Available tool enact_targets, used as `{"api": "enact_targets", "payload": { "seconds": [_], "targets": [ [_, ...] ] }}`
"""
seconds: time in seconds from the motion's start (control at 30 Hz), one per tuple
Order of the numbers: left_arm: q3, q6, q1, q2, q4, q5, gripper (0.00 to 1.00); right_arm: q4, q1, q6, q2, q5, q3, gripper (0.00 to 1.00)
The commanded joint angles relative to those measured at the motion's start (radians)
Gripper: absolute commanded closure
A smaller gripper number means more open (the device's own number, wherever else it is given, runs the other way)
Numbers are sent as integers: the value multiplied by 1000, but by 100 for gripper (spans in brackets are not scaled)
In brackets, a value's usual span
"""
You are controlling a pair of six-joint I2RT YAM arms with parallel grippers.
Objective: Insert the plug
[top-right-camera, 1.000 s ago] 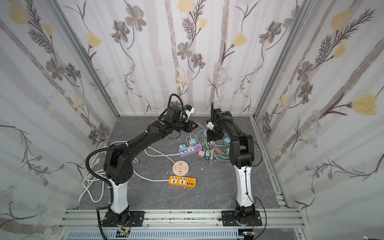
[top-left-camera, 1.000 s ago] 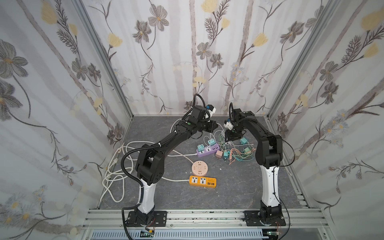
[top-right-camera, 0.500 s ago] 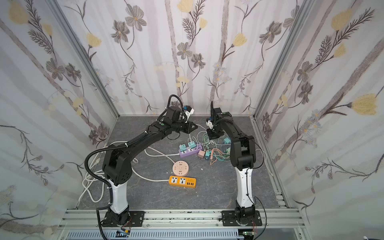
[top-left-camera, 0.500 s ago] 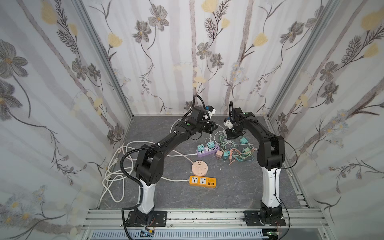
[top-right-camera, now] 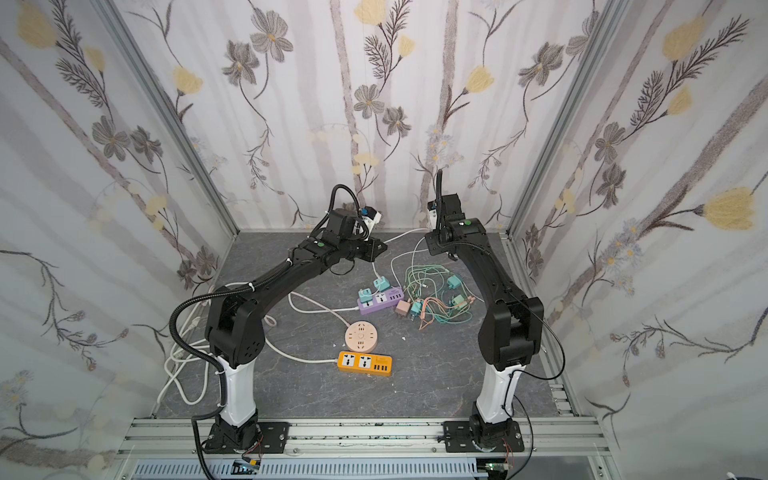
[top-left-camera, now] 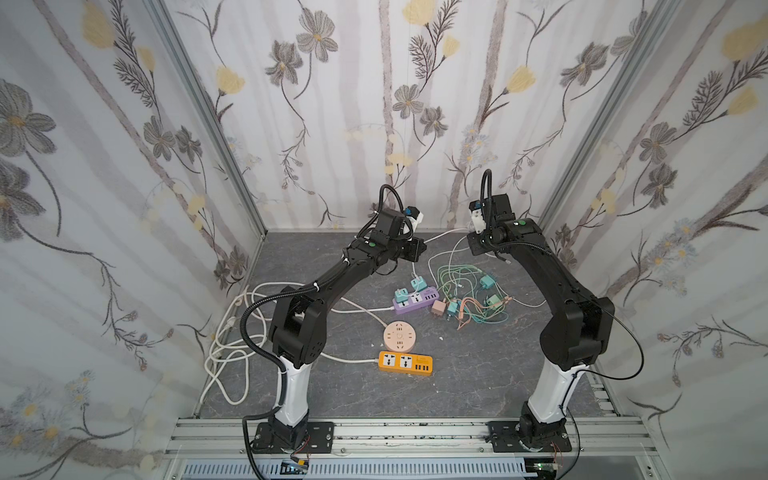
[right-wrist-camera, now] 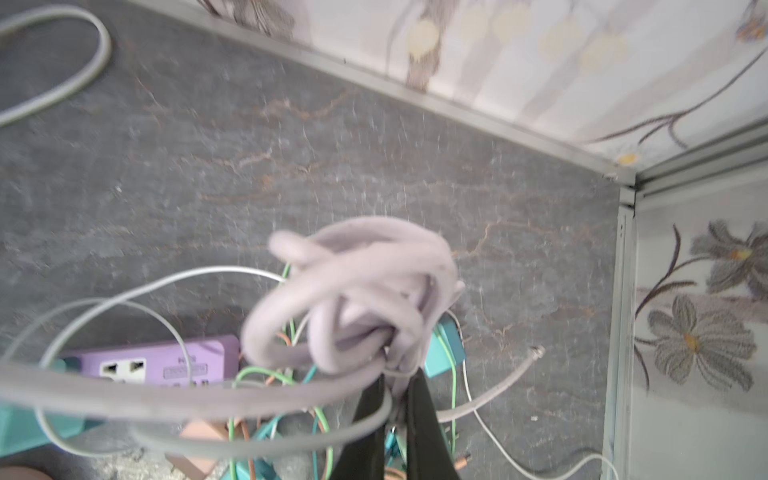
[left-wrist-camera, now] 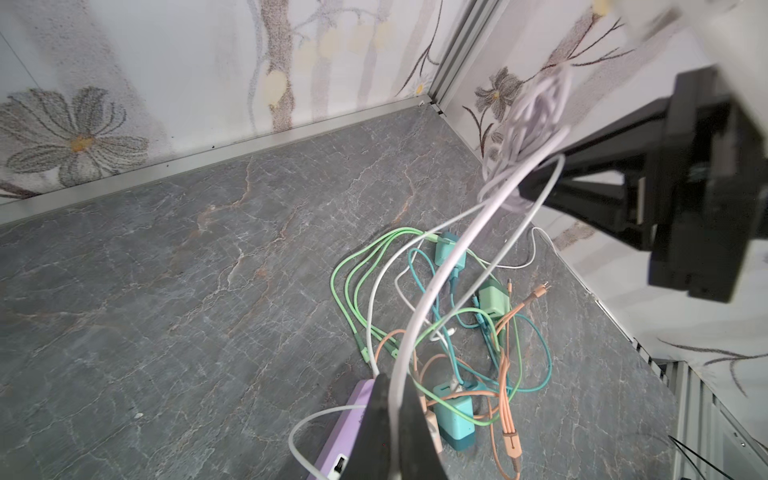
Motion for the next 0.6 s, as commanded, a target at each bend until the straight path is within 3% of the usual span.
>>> {"api": "enact_targets", "payload": {
  "seconds": [0.0, 0.1, 0.23, 0.37, 0.4, 0.47, 0.5, 0.57],
  "targets": [
    [35, 40, 2, 18, -33, -33, 100, 148, 19, -1, 38, -105, 86, 100],
    [39, 39, 3, 29, -41, -35, 100, 254, 33, 42, 91, -188, 148, 100],
    [41, 35, 3, 49, -55, -24, 100, 429, 39, 94, 168, -413, 191, 100],
    [50, 44, 3, 71, -80, -23, 100, 365, 47, 93, 275, -352, 286, 99],
    [50, 43, 3, 74, -82, -19, 100, 338, 46, 95, 293, -341, 295, 91],
    [54, 39, 4, 81, -84, -7, 100, 256, 46, 93, 301, -271, 293, 61],
    [60, 36, 4, 83, -87, 0, 100, 213, 45, 93, 293, -211, 284, 51],
    [72, 27, 2, 91, -93, 16, 100, 158, 45, 77, 259, -95, 249, 42]
  ]
}}
